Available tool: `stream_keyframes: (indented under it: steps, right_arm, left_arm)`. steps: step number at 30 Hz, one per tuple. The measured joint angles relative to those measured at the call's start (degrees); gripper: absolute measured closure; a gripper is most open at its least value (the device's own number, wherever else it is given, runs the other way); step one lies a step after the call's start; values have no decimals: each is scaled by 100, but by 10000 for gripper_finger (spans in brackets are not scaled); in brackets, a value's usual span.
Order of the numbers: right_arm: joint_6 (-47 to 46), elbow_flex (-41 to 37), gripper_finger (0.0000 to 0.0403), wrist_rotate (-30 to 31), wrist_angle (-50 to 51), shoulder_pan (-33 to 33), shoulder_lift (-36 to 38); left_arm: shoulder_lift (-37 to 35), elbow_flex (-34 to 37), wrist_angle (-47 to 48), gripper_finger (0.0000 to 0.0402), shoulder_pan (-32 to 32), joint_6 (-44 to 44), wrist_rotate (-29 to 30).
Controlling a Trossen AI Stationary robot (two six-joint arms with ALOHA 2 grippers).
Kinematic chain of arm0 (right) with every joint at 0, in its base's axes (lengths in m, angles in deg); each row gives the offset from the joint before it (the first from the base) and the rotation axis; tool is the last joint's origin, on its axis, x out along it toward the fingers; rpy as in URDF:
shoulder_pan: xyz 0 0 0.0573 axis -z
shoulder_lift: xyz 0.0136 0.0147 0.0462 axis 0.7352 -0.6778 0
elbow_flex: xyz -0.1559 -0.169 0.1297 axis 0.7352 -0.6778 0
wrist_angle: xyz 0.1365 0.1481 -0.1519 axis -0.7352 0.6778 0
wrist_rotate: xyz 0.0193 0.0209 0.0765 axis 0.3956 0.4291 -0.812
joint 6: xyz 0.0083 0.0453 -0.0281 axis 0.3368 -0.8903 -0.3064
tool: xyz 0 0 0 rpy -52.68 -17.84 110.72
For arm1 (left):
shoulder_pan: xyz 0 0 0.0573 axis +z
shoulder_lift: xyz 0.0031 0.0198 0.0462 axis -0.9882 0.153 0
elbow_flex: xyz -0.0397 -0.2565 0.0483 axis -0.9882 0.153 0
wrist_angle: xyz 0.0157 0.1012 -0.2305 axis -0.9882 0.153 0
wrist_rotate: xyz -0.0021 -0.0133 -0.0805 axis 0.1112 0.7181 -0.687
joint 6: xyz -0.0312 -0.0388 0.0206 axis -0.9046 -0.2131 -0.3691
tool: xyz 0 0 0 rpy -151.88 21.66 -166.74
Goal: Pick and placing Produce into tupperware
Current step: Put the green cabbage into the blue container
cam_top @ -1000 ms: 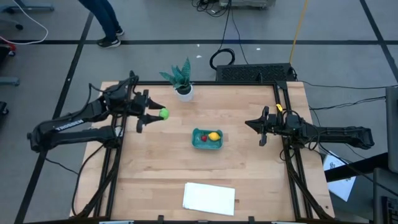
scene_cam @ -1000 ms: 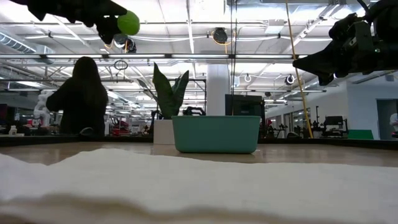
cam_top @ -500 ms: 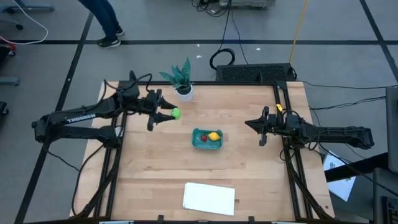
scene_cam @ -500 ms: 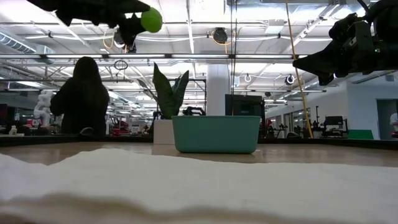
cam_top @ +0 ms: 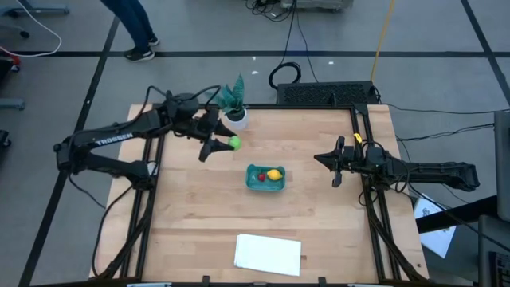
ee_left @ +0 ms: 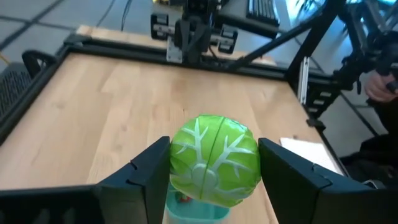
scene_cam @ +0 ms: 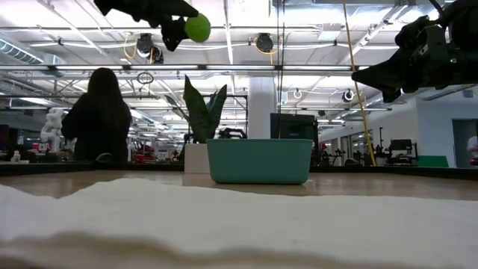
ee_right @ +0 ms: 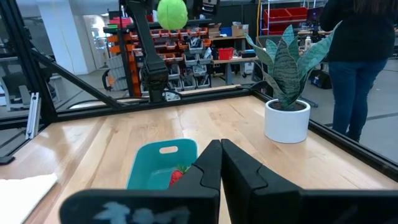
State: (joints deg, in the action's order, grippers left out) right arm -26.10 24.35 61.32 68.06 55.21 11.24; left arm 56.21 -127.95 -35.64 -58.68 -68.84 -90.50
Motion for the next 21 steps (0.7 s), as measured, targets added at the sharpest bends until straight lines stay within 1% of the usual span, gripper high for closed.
stream_keyframes:
  steps: [4,7,21]
  right_arm:
    - [0,-1,403,0,0,0,2]
    - [0,-1,403,-2,0,-1,2]
    - [20,-1,403,0,0,-1,0]
  left_arm:
    - [296,-270,302,192,-2,127,-2]
    - [480,-349,341,192,-7,178,0]
    - [1157,-358,297,192,-142,308,0]
